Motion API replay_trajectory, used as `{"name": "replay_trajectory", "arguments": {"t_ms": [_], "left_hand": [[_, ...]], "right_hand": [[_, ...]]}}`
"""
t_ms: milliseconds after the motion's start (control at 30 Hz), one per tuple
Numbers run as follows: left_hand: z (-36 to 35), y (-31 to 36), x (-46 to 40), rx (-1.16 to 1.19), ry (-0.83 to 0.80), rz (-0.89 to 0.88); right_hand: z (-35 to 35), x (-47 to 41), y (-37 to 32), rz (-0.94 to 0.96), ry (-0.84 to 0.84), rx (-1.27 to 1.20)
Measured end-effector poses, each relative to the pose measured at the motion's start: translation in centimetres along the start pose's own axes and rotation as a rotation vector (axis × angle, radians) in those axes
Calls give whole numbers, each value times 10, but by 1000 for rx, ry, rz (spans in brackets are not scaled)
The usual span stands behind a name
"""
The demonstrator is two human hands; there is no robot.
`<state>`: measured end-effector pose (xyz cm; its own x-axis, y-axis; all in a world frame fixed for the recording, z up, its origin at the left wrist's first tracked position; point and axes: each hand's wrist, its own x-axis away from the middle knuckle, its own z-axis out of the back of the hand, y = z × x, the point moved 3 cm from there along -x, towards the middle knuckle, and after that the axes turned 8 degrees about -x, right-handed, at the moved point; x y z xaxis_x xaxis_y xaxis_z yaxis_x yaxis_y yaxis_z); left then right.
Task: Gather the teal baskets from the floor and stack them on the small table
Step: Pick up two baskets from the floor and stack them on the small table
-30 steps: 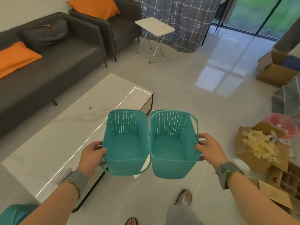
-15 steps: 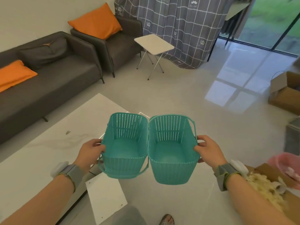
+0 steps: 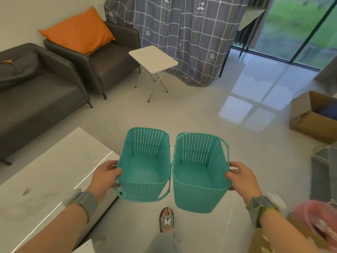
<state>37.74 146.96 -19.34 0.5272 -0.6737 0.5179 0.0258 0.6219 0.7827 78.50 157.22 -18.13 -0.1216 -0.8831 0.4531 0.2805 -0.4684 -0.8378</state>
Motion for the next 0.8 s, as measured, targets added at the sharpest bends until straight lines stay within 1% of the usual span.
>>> {"name": "replay_trajectory", "arguments": {"t_ms": [67,167,200,267,333,367,467,500,567,600,700,800], "left_hand": [[-20,28,-12,-6,-22,-21],[-55,69,-65,-13,-50,-30],[-58,81,-67,-18,-47,-35],[-74,108,-89,21,-38,-34],[-96,134,-120,53,-19,-13],[-97,142,-121,59,-10,-13],[-138,177,-168,90,36,9],[-140,183,-172,96,43,14],[-173,210,-205,99,93,15],[-176,217,-206,92,97,15],[-221,261,-247,117,151,33],[-240,294,-261,146,180,43]], "right_hand": [[5,-23,-23,19,-1,15],[15,-87,-60,49,11,7],[14,-93,-69,54,17,1],[18,-126,-91,66,14,-63],[23,-173,-109,43,-16,-85],[20,-180,-116,53,-17,-70],[27,-261,-143,52,-64,-79],[25,-272,-147,57,-74,-65],[31,-329,-168,72,-112,-52],[29,-338,-174,81,-127,-48],[46,-420,-214,76,-195,-57],[50,-467,-243,74,-204,-54]]}}
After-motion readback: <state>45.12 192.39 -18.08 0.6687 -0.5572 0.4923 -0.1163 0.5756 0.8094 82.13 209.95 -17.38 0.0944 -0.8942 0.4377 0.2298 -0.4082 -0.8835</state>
